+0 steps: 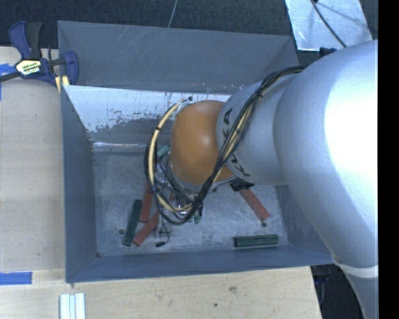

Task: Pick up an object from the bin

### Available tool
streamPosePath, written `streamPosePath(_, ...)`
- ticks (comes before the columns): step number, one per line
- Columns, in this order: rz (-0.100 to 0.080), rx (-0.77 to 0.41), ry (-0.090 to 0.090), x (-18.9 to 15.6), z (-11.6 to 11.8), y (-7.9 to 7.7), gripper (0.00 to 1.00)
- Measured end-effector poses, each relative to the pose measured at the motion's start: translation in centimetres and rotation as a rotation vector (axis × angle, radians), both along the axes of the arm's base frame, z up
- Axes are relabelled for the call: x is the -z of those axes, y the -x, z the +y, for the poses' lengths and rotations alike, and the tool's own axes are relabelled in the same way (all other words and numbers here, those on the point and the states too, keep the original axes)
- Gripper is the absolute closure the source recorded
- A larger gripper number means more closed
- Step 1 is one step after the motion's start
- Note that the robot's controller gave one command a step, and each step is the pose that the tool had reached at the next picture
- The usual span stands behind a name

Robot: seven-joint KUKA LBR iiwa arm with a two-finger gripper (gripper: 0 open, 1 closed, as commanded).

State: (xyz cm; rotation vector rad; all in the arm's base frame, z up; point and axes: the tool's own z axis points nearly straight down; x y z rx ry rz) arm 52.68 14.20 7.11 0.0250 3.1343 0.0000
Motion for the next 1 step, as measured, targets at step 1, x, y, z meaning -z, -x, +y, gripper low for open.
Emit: streamPosePath(1,0.002,-0.327,0.002,0.01,1.75,1.38,0.0)
